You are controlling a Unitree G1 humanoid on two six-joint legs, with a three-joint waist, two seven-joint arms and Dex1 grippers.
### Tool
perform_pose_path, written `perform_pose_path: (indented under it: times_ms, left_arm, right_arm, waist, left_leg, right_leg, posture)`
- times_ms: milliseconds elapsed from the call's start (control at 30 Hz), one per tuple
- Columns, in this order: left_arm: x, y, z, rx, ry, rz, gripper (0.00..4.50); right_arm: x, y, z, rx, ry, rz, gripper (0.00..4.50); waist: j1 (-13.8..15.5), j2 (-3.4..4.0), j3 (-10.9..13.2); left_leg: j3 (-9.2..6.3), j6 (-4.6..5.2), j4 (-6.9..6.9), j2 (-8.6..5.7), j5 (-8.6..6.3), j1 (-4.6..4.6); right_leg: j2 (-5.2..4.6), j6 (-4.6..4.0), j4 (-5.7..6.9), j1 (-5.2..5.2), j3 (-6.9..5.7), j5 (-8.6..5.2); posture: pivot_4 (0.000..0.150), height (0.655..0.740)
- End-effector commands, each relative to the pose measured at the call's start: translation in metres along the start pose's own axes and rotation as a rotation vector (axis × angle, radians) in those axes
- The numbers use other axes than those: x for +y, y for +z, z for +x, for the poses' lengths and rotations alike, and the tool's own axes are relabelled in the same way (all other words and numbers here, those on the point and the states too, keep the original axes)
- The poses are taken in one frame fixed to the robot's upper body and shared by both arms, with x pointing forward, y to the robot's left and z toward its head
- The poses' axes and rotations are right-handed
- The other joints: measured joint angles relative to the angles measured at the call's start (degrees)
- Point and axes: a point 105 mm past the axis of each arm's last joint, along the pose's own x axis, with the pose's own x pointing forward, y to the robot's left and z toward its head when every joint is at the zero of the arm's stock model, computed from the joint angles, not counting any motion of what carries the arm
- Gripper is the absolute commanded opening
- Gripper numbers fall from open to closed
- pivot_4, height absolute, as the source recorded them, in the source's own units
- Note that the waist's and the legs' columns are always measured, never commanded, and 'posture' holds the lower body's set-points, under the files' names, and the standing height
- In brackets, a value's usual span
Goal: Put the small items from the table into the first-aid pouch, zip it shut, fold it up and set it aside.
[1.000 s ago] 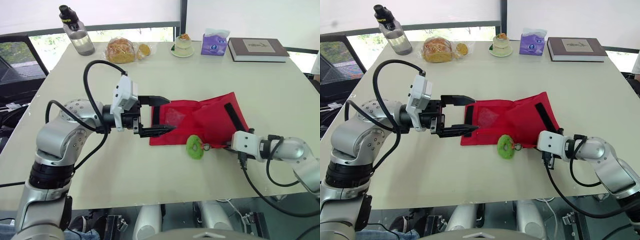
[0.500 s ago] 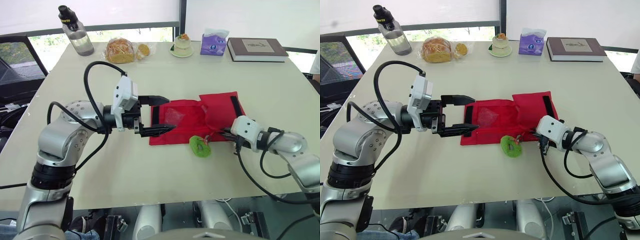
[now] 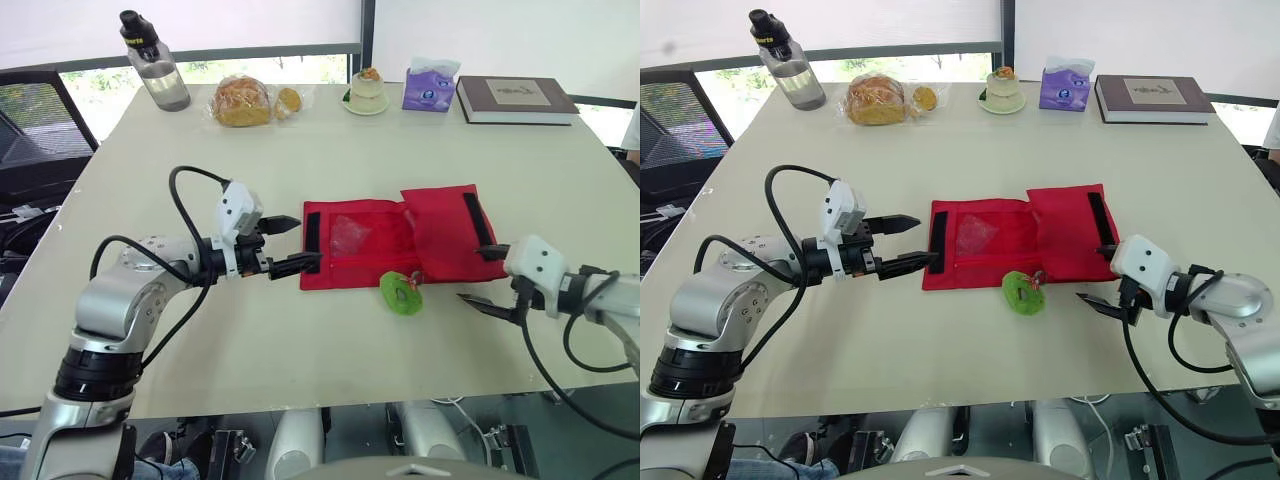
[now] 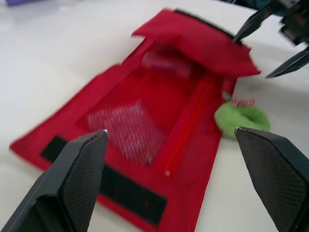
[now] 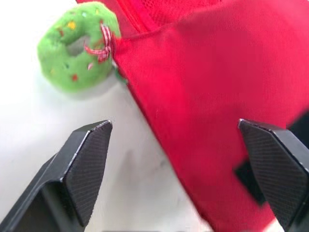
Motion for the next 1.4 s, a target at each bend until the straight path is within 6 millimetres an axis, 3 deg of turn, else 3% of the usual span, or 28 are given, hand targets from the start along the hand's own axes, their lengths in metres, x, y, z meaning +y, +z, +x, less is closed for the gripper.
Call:
perform_pose_path:
  times_ms: [33,233,400,733,933,1067,1133,1300,1400]
  left_arm:
    - [0.013,-0.007,-0.004,-0.013,0.091,-0.125,4.50]
    - [0.036,-0.033,-0.003,0.009,0.246,-0.392,4.50]
    - [0.034,-0.056,0.008,0.086,0.248,-0.566,4.50]
    - [0.002,-0.056,0.044,0.068,0.042,-0.842,4.50]
    - [-0.013,-0.037,0.059,0.013,-0.084,-0.887,4.50]
    - [-0.013,-0.031,0.058,-0.004,-0.112,-0.895,2.82]
    - [-0.012,-0.030,0.058,-0.003,-0.113,-0.890,2.25]
    - [-0.002,-0.028,0.050,-0.021,-0.094,-0.888,0.03]
    - [0.002,-0.034,0.037,-0.004,-0.079,-0.876,0.03]
  right_arm:
    - [-0.001,0.039,-0.011,-0.201,-0.026,0.040,4.49]
    - [0.011,0.075,-0.023,-0.345,0.071,0.140,4.49]
    - [0.018,0.097,-0.021,-0.372,0.146,0.143,4.49]
    - [0.025,0.116,-0.016,-0.360,0.188,0.097,4.49]
    - [0.028,0.117,-0.014,-0.353,0.181,0.096,4.49]
    - [0.028,0.116,-0.014,-0.348,0.175,0.091,4.50]
    - [0.027,0.116,-0.014,-0.347,0.170,0.088,4.50]
    - [0.026,0.116,-0.013,-0.350,0.166,0.086,4.50]
    - [0.026,0.116,-0.012,-0.349,0.166,0.086,4.50]
  waist:
    - [-0.1,0.00,0.0]
    - [0.0,-0.03,0.0]
    - [0.2,-0.04,-0.1]
    - [1.7,-0.02,-0.1]
    - [1.9,-0.03,-0.2]
    - [1.5,-0.06,-0.1]
    - [1.4,-0.07,-0.1]
    - [1.2,-0.07,-0.1]
    - [1.1,-0.08,-0.1]
  left_leg:
    - [-0.01,0.00,0.00,0.00,0.00,0.00]
    - [-0.07,0.00,0.02,0.00,0.00,-0.03]
    - [-0.10,0.00,0.04,-0.02,0.00,0.03]
    - [-0.16,0.00,0.18,-0.14,0.00,0.00]
    - [-0.28,0.02,0.38,-0.18,-0.01,0.01]
    - [-0.35,0.02,0.38,-0.17,-0.01,-0.03]
    - [-0.38,0.02,0.38,-0.16,-0.01,-0.03]
    - [-0.42,0.02,0.34,-0.15,-0.01,-0.02]
    - [-0.41,0.02,0.30,-0.14,-0.01,-0.03]
  right_leg:
    - [0.01,0.01,0.01,0.01,0.00,0.00]
    - [-0.01,-0.01,0.01,0.03,-0.05,0.02]
    - [-0.02,-0.04,0.01,0.10,-0.09,0.04]
    - [-0.14,-0.15,-0.02,0.19,-0.19,0.10]
    - [-0.16,-0.14,-0.03,0.37,-0.26,0.11]
    - [-0.15,-0.14,-0.04,0.37,-0.32,0.11]
    - [-0.13,-0.14,-0.04,0.37,-0.34,0.12]
    - [-0.12,-0.15,-0.04,0.36,-0.39,0.11]
    - [-0.12,-0.16,-0.04,0.32,-0.38,0.11]
  posture:
    - [0.150,0.7400]
    - [0.150,0.7400]
    - [0.150,0.7400]
    - [0.150,0.7400]
    - [0.150,0.7400]
    - [0.150,0.7400]
    - [0.150,0.7400]
    - [0.150,0.7400]
    - [0.150,0.7400]
